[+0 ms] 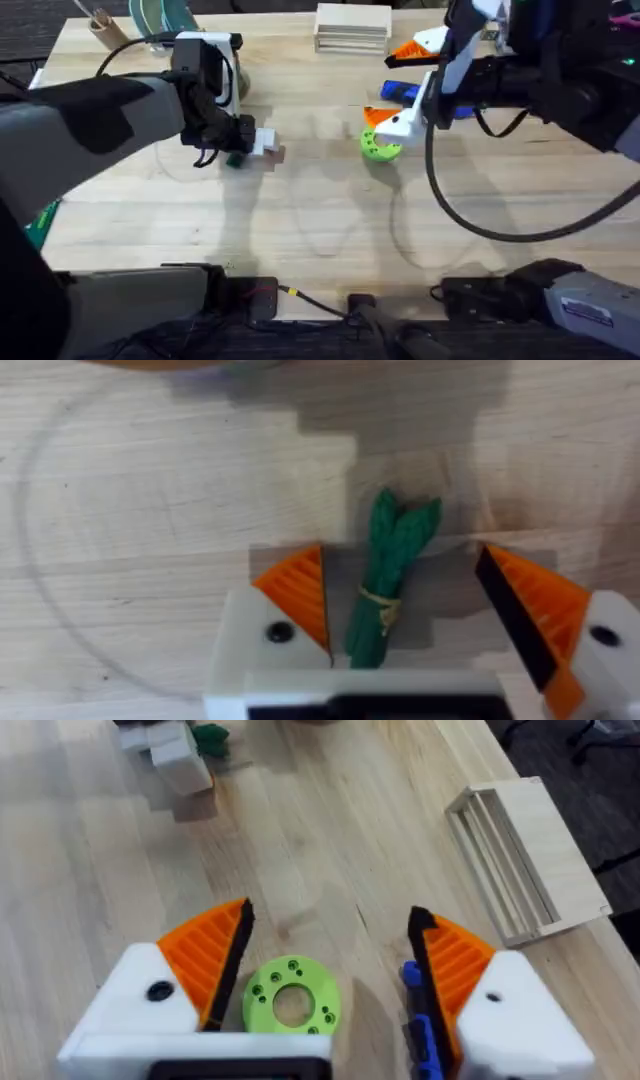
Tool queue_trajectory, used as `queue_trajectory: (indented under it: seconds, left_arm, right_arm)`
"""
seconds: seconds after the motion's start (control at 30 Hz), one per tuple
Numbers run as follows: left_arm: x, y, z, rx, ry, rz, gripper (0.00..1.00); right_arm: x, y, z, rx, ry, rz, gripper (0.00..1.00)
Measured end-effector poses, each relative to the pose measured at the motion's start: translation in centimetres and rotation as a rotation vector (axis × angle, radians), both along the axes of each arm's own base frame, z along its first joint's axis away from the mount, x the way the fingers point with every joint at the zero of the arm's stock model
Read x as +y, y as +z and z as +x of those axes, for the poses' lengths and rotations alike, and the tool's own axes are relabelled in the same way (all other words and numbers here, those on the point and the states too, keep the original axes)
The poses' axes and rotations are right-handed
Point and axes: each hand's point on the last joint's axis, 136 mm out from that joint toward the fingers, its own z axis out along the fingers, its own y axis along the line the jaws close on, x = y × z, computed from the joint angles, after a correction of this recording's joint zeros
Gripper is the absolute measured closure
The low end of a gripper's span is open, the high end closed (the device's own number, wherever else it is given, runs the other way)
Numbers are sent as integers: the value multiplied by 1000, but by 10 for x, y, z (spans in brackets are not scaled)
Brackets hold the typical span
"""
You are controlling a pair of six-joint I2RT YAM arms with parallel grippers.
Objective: Pick up the gripper from the table and insert it into the empty holder that is missing its gripper. Then pick up a screw, insert it into the mounting hole, and use the screwdriver to tighten it. Finally, clean up the table by picking up the vegetable and placing it into the bucket.
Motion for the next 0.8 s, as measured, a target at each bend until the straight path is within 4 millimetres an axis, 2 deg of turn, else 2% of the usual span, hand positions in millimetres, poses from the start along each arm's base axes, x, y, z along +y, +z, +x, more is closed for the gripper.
queue_trajectory:
  seconds: [0.13, 0.37, 0.6, 0.8]
  left_arm:
    - [-1, 0, 0, 0, -4, -6, 233]
    - [-1, 0, -2, 11, -6, -6, 302]
    - [-2, -1, -5, 25, -28, 0, 449]
    - [-2, 0, -5, 24, -38, -1, 791]
  right_arm:
    - [0, 0, 0, 0, 0, 0, 10]
    - [0, -1, -1, 6, 0, -2, 11]
    - [0, -2, -1, 11, 0, -3, 11]
    - [0, -4, -1, 16, 0, -5, 11]
